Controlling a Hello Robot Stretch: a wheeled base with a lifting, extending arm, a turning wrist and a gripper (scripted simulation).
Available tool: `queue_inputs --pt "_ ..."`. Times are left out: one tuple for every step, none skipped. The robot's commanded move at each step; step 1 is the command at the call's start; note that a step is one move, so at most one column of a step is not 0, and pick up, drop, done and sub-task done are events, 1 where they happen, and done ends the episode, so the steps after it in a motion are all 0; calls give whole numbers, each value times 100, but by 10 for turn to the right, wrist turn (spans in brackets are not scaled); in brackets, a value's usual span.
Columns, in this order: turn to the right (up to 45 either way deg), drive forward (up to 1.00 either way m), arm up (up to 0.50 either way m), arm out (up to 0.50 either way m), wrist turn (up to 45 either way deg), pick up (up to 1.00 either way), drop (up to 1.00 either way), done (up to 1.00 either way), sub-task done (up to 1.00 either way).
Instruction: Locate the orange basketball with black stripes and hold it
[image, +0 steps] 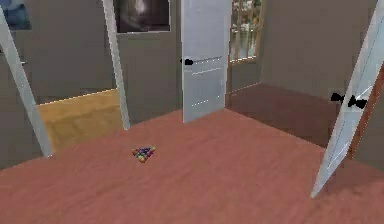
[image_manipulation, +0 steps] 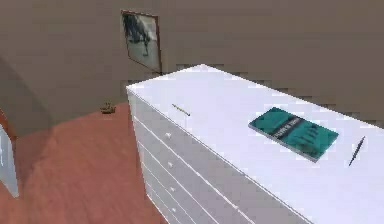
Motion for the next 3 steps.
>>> queue_inputs --pt "-450 0 0 0 0 0 0 0 0" --pt "-120 0 0 0 0 0 0 0 0" --pt "0 0 20 0 0 0 0 0 0"
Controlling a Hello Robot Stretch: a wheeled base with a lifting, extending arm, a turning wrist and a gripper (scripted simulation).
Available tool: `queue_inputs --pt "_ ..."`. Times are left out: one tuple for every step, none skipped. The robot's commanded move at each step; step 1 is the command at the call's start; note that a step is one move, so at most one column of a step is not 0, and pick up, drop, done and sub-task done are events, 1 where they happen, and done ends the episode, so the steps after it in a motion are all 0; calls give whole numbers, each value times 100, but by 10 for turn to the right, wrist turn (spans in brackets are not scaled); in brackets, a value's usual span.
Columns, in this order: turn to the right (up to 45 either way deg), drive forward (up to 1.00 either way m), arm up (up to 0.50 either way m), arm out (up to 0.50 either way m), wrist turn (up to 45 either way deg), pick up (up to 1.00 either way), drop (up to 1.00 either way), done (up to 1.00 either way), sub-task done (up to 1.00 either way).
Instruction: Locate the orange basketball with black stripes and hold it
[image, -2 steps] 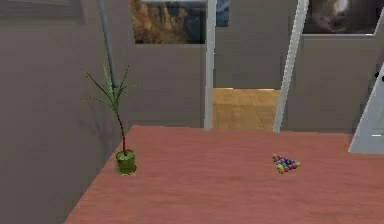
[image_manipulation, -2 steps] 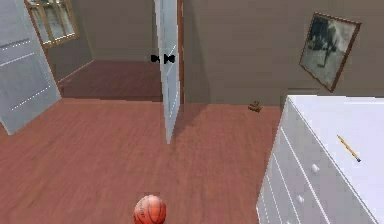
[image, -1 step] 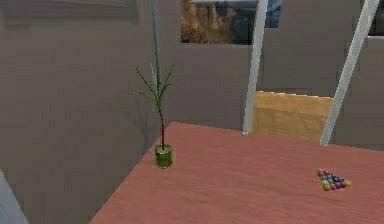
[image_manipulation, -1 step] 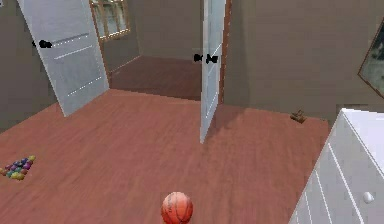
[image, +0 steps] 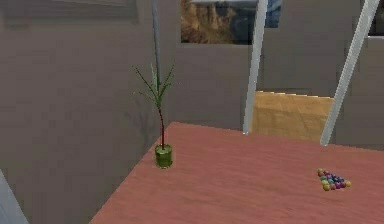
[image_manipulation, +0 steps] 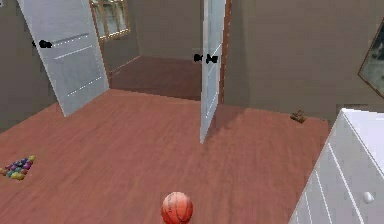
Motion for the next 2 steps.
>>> queue_inputs --pt "0 0 0 46 0 0 0 0 0" --pt "0 0 0 0 450 0 0 0 0"
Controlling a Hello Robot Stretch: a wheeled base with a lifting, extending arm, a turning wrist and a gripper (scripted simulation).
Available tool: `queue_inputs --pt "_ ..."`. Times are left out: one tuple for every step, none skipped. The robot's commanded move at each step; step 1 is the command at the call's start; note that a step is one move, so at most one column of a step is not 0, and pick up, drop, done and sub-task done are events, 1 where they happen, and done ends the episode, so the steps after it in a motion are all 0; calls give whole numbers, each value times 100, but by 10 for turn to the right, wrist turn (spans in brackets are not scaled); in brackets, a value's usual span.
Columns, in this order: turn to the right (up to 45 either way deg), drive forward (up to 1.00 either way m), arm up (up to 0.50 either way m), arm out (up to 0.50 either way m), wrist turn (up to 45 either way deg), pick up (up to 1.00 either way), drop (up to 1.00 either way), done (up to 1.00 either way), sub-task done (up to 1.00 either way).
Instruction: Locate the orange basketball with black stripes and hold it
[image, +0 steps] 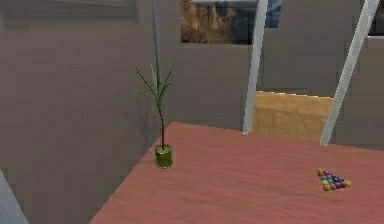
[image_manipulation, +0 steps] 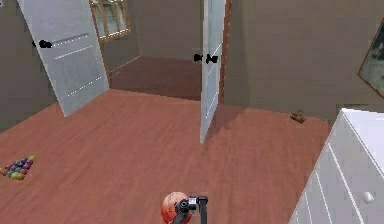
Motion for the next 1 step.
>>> queue_inputs --pt "0 0 0 0 450 0 0 0 0"
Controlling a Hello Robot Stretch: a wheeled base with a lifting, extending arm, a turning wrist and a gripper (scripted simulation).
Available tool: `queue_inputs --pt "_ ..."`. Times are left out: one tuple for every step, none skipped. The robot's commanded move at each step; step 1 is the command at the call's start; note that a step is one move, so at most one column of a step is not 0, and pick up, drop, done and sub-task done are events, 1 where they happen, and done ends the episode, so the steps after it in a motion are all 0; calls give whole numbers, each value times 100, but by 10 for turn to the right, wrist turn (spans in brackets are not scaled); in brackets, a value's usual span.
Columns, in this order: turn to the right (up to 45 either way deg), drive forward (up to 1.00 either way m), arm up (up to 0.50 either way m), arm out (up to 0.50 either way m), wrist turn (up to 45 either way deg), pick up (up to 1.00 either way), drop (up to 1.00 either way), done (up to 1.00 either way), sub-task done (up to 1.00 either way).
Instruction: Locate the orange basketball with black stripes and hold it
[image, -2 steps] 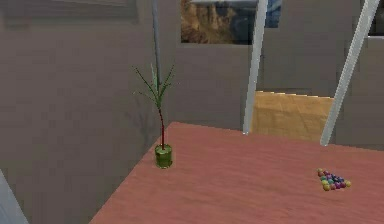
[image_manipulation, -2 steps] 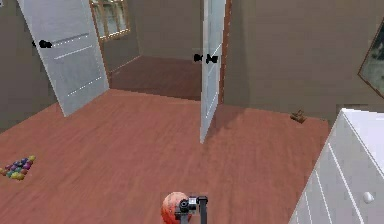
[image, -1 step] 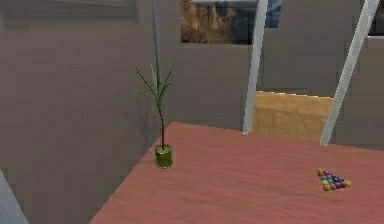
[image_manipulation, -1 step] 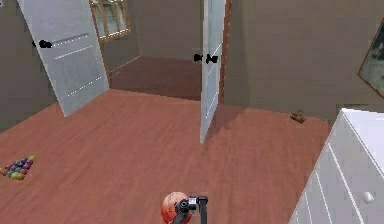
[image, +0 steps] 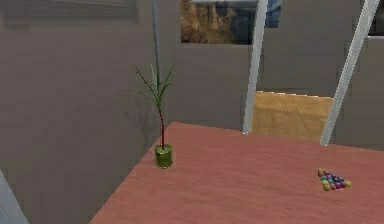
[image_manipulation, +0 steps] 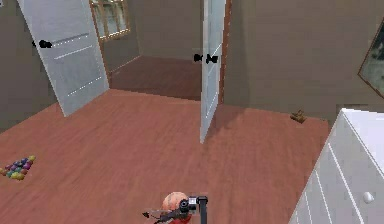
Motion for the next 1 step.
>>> queue_inputs --pt "0 0 0 0 450 0 0 0 0"
